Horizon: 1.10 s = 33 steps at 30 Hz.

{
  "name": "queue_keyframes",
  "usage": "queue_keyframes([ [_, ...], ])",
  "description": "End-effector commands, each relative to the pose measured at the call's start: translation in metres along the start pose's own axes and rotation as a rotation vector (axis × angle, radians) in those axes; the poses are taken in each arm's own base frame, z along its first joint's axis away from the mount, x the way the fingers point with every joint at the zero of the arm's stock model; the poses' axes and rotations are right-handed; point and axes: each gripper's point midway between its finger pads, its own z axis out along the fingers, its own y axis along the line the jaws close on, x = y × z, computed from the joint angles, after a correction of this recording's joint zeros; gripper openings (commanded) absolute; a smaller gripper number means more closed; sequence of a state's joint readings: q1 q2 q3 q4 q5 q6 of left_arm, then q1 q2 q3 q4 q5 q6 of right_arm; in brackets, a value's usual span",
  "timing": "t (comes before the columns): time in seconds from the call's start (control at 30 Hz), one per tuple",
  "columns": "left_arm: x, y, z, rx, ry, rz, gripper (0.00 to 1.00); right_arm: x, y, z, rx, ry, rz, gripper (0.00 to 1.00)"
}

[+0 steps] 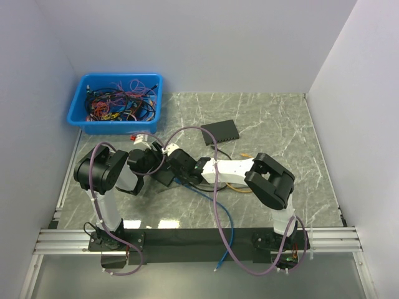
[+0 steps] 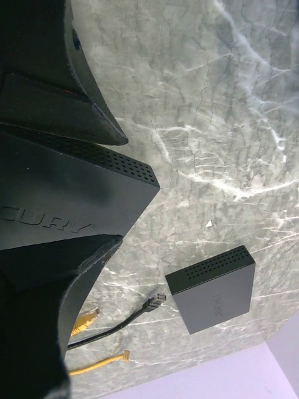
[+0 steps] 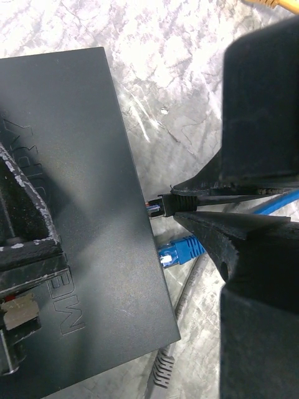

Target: Insert the plug into the switch port

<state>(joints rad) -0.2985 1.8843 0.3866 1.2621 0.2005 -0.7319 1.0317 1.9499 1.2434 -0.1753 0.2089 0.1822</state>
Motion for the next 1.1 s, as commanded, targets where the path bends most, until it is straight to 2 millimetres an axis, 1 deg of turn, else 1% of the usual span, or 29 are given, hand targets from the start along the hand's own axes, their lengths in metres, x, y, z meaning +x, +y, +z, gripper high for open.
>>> queue_keyframes([
  [0.0, 0.089, 0.000, -0.032, 0.002, 0.342, -0.124, 0.64, -0.166, 0.028, -0.023, -0.138, -0.552, 0.170, 0.00],
  [0.07, 0.089, 0.000, -0.032, 0.000, 0.342, -0.123, 0.64, -0.172, 0.034, -0.026, -0.166, -0.565, 0.159, 0.00],
  [0.17, 0.089, 0.001, -0.032, -0.003, 0.342, -0.123, 0.64, -0.173, 0.038, -0.025, -0.185, -0.561, 0.137, 0.00],
  [0.27, 0.087, 0.002, -0.031, -0.021, 0.340, -0.124, 0.64, -0.163, 0.038, -0.022, -0.180, -0.526, 0.109, 0.00],
  [0.3, 0.084, 0.001, -0.029, -0.025, 0.334, -0.123, 0.64, -0.158, 0.036, -0.020, -0.168, -0.507, 0.103, 0.00],
  [0.33, 0.084, 0.002, -0.029, -0.037, 0.335, -0.124, 0.64, -0.149, 0.034, -0.017, -0.155, -0.486, 0.095, 0.00],
  [0.37, 0.080, 0.003, -0.028, -0.054, 0.327, -0.119, 0.65, -0.148, 0.029, -0.019, -0.137, -0.486, 0.098, 0.00],
  [0.43, 0.071, 0.001, -0.024, -0.062, 0.309, -0.114, 0.65, -0.137, 0.023, -0.021, -0.115, -0.467, 0.094, 0.00],
  [0.47, 0.074, 0.005, -0.025, -0.090, 0.326, -0.121, 0.65, -0.134, 0.019, -0.022, -0.098, -0.463, 0.098, 0.01],
  [0.53, 0.066, 0.008, -0.017, -0.122, 0.310, -0.121, 0.66, -0.126, 0.019, -0.022, -0.096, -0.441, 0.101, 0.06],
  [0.6, 0.060, 0.012, -0.013, -0.170, 0.306, -0.120, 0.66, -0.124, 0.023, -0.026, -0.123, -0.438, 0.101, 0.08],
  [0.7, 0.043, 0.014, -0.005, -0.209, 0.276, -0.113, 0.66, -0.120, 0.024, -0.024, -0.128, -0.426, 0.105, 0.11],
  [0.73, 0.039, 0.020, -0.007, -0.244, 0.275, -0.113, 0.66, -0.119, 0.025, -0.022, -0.131, -0.423, 0.105, 0.13],
  [0.8, 0.030, 0.019, -0.005, -0.255, 0.261, -0.102, 0.67, -0.120, 0.027, -0.022, -0.137, -0.419, 0.101, 0.15],
  [0.83, 0.025, 0.022, -0.006, -0.275, 0.251, -0.100, 0.67, -0.120, 0.027, -0.022, -0.135, -0.416, 0.094, 0.19],
  [0.9, 0.016, 0.023, -0.005, -0.288, 0.239, -0.090, 0.67, -0.120, 0.025, -0.022, -0.130, -0.414, 0.092, 0.23],
  [0.93, 0.012, 0.026, -0.006, -0.299, 0.233, -0.093, 0.67, -0.120, 0.024, -0.024, -0.127, -0.415, 0.086, 0.28],
  [1.0, 0.005, 0.029, -0.008, -0.319, 0.225, -0.098, 0.67, -0.121, 0.021, -0.027, -0.110, -0.413, 0.084, 0.31],
  [1.03, -0.001, 0.031, -0.009, -0.323, 0.210, -0.102, 0.67, -0.124, 0.018, -0.033, -0.103, -0.422, 0.082, 0.34],
  [1.07, -0.004, 0.030, -0.010, -0.324, 0.207, -0.104, 0.67, -0.125, 0.016, -0.036, -0.094, -0.426, 0.082, 0.35],
])
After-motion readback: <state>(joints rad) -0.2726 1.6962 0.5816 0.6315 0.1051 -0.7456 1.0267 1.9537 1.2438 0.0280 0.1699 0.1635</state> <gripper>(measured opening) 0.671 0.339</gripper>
